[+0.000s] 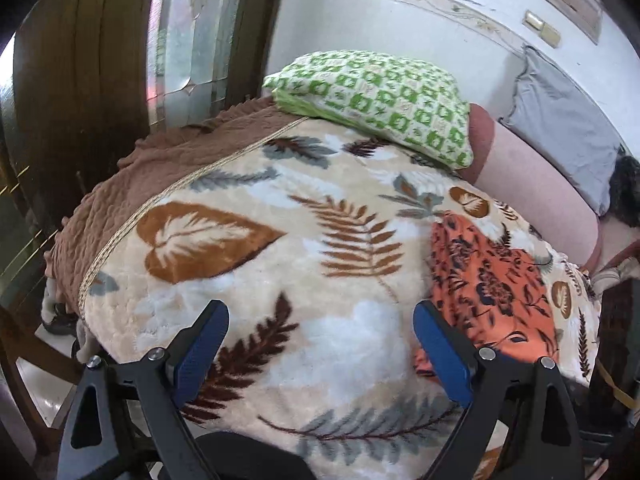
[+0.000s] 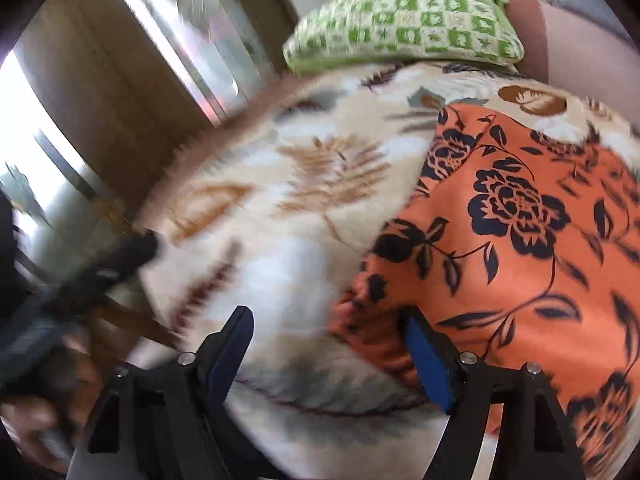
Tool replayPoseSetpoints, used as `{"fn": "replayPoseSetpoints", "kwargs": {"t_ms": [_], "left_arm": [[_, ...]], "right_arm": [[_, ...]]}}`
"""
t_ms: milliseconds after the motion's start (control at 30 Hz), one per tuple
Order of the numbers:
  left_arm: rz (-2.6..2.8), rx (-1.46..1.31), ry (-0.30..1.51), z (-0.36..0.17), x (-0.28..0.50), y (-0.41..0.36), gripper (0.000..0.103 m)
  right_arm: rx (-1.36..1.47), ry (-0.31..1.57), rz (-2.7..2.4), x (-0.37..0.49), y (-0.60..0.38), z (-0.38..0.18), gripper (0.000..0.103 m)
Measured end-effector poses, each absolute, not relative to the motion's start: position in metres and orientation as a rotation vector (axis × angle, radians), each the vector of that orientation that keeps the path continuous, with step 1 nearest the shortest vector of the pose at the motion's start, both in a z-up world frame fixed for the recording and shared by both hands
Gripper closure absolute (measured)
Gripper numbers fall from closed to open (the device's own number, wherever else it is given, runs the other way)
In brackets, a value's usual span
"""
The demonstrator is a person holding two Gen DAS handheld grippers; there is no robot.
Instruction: Fold small clothes
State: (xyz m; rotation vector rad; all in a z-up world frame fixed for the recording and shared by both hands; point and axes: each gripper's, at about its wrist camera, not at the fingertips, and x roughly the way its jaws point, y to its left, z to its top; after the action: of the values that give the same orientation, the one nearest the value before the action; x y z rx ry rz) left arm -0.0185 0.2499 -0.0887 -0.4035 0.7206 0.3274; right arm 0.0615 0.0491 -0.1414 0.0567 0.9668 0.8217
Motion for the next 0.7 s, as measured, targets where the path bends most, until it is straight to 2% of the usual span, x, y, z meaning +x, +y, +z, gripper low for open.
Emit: {"fn": "replayPoseSetpoints", "kwargs": {"t_ms": [233, 300, 333, 400, 433, 567, 700], "left_arm": [[0.116, -0.249, 0.768, -0.084, 0.031, 0.177, 0.009], [0.182, -0.203, 0.847, -0.105, 0.054, 0.173, 0.009], [0.281, -0.179, 0.949, -0.13, 0.068, 0.182, 0.009], [0.363, -0.271, 1.121, -0.171, 0.072, 0.205, 0.017], [0.376, -0.299, 1.148, -0.179, 0.069, 0.212, 0.022], [0.372, -0.32, 1.027, -0.143, 0.048, 0.211, 0.022], [0.28, -0.244, 0.872, -0.093, 0.062, 0.175, 0.021]], "right_arm": [[0.341, 1.012, 0.776, 0.048, -0.045, -0.152, 0.023], [0.403, 1.012, 0.742, 0.045, -0.077, -0.155, 0.023], [0.426, 1.009, 0.728, 0.043, -0.093, -0.155, 0.023], [0.472, 1.002, 0.691, 0.043, -0.123, -0.155, 0.023], [0.507, 1.002, 0.679, 0.044, -0.136, -0.155, 0.023], [0.649, 0.968, 0.631, 0.059, -0.181, -0.157, 0.021], [0.759, 0.945, 0.608, 0.08, -0.212, -0.159, 0.018]]}}
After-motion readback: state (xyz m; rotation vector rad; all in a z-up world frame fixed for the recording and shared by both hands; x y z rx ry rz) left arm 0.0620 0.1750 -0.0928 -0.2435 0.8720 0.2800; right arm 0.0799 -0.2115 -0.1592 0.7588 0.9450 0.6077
